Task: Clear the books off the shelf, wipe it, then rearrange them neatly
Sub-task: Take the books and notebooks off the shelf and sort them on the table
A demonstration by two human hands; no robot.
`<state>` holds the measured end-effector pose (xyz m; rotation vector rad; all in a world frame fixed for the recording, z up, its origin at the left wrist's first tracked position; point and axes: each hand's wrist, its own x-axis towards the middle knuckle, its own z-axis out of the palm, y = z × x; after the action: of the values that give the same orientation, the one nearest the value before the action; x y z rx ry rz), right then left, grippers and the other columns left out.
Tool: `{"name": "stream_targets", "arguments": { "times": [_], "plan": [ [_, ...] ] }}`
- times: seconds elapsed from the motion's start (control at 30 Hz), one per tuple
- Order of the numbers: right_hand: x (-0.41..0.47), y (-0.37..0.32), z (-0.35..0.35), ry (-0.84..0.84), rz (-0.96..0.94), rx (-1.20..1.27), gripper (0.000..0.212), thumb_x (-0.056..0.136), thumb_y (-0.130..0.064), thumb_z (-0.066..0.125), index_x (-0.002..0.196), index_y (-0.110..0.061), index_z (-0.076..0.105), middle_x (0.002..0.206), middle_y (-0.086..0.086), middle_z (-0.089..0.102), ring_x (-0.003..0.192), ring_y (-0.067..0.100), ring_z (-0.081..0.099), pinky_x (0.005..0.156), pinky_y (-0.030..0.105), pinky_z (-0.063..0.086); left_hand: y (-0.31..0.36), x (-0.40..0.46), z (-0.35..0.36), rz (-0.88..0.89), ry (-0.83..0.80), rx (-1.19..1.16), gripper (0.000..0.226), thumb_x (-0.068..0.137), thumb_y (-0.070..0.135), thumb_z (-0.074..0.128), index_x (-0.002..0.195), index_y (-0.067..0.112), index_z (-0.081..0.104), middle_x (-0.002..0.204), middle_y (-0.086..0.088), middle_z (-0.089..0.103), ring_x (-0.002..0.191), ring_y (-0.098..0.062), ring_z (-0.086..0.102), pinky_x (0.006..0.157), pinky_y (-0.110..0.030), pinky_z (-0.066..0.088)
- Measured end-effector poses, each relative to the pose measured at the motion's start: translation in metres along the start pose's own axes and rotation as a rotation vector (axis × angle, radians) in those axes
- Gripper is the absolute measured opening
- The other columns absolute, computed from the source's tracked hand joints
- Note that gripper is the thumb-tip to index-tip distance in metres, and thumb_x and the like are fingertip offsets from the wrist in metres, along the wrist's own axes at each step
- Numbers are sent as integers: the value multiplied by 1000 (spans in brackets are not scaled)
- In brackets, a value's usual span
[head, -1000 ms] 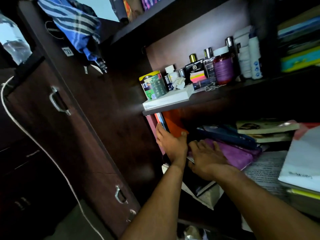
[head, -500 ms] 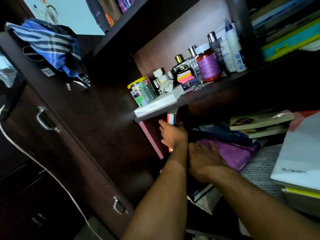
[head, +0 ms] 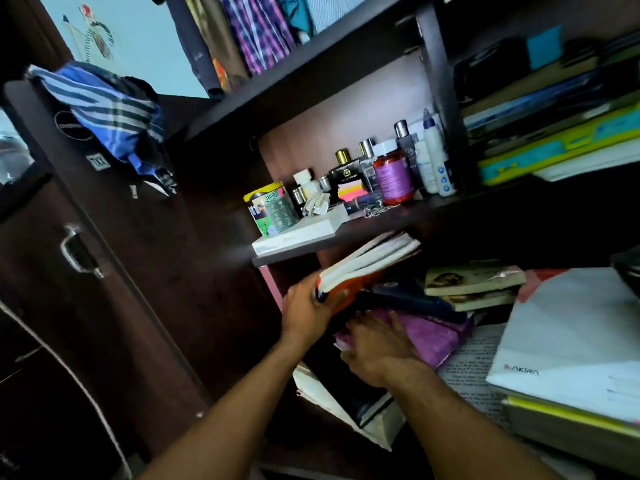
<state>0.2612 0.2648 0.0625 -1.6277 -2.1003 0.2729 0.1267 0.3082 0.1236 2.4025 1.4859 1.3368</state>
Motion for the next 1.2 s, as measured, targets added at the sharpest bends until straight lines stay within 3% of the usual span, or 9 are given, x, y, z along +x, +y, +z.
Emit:
{"name": "stream_targets", "arguments": {
  "times": [0.17,0.3,0.43,0.53,0.63,0.73,0.87,1.0,1.2],
  "plan": [
    [-9,2,-15,213,8,182,41,94,-47,57,123,-19,66,128,7,64,123,27,57,103,37,44,69,-13,-73,366,-41,171,34,91,47,72,115,37,49,100,13,72,91,-11,65,72,-30,47],
    [-50,-5,-69,608,90,539,25,84,-41,78,89,-21,63,89,1,70,83,17,65,71,27,41,122,-35,-109,344,100,2,61,86,52,73,130,30,36,86,-4,70,79,-27,64,62,-32,43],
    [-128,-16,-139,864,159,715,71,63,-54,88,107,-22,43,107,-1,57,94,10,59,75,22,44,174,-43,-142,227,139,-510,78,85,42,80,145,13,39,126,-1,68,115,-15,67,95,-37,55],
    [-222,-12,-200,764,126,801,94,61,-51,92,135,-31,38,128,-9,56,111,7,62,87,25,53,224,-55,-147,144,-59,-997,57,86,5,76,133,20,47,113,8,74,104,-11,72,81,-25,58],
    [-331,-10,-234,617,208,844,66,71,-43,89,127,-24,61,114,-1,75,99,16,73,80,31,60,275,-81,-114,24,-267,-1235,62,80,8,74,138,8,50,117,-6,75,102,-22,74,77,-31,60],
    [-438,-7,-235,735,390,796,35,86,-26,77,116,-10,68,108,12,76,89,20,74,75,33,60,336,-134,-68,-120,-605,-1408,61,82,12,75,139,11,52,124,-14,71,107,-33,71,83,-46,61],
    [-579,-13,-232,980,627,663,25,92,-14,70,117,-9,66,104,7,78,86,18,74,72,32,60,423,-242,-20,-161,-1004,-1424,56,83,19,80,134,18,57,123,-10,73,108,-31,71,84,-48,61],
    [-690,-14,-244,1188,805,592,34,92,-23,72,123,-10,65,107,6,77,95,28,75,81,42,62,483,-340,-1,87,-1333,-1216,66,79,34,87,135,37,52,124,8,72,109,-13,71,95,-40,56],
    [-792,-12,-252,1316,1048,549,27,98,-31,65,115,-10,69,98,8,78,88,29,76,82,46,62,569,-402,7,158,-1463,-1128,41,94,17,72,127,34,56,110,4,77,97,-21,75,75,-39,61]
  ]
}}
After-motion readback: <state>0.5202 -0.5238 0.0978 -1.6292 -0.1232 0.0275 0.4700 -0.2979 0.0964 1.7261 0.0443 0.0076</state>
